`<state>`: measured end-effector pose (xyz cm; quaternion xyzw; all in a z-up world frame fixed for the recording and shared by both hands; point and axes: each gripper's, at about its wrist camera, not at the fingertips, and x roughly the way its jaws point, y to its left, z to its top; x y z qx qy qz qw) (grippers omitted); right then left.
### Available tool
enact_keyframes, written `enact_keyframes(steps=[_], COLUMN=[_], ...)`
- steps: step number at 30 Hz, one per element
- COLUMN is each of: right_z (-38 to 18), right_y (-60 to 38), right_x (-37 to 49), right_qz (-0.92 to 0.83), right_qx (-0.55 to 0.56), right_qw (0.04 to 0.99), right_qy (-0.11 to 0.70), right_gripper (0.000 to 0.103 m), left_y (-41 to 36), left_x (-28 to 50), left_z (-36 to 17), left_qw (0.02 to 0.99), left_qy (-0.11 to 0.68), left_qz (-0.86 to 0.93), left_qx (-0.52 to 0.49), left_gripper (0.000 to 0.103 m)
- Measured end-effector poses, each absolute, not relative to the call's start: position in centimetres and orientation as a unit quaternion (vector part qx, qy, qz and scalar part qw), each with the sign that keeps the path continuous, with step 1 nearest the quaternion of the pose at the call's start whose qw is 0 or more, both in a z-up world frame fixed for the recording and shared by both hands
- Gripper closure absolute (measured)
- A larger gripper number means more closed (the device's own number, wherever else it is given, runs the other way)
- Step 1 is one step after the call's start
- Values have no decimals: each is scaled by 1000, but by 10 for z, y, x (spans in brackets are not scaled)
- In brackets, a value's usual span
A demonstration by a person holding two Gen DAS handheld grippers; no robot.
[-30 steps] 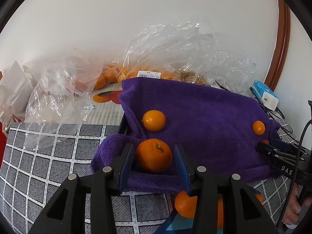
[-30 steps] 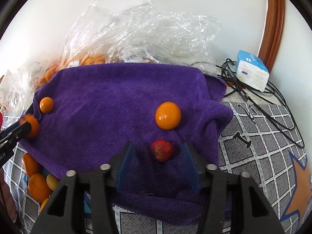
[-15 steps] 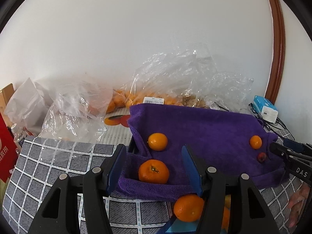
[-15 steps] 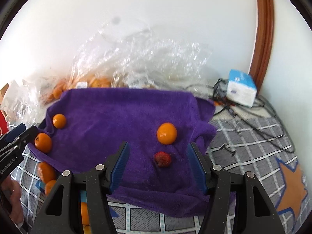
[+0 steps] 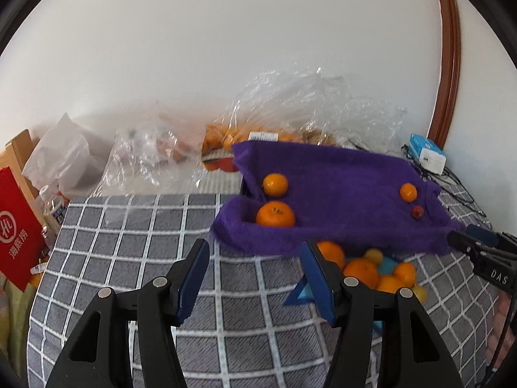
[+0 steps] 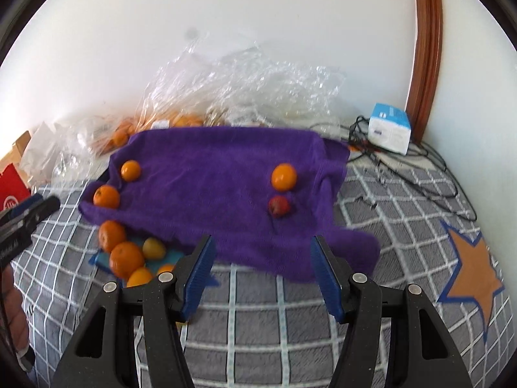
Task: Organize fruits
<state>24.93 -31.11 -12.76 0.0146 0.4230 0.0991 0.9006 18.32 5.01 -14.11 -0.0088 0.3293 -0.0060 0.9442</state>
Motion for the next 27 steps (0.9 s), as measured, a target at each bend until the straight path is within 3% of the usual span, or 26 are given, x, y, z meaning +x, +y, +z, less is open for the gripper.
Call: enact_keyframes(steps=[8,12,17,19,27], right_z=[-138,-141,-144,-145,-146], right_y=[-301,-295,-291,-290,-280], right_x=[228,222,221,222,221], right_qz=[124,124,127,127,142], right_qx=[18,6,0,0,-4], right_qw=[891,891,886,884,880], right_qy=[436,437,445,451,454], right_gripper=[53,53,53,53,53], left_y=[73,77,86,86,86], left_x=[161,164,163,163,163], left_z=[-180,-193,-194,-194,-193], left_qw=[924,909,907,907,906], left_qy=[382,415,416,416,418], left_qz=[9,9,16,16,22], left_qx=[-21,-32,-60,-61,-60], left_gripper=[46,46,45,38,37])
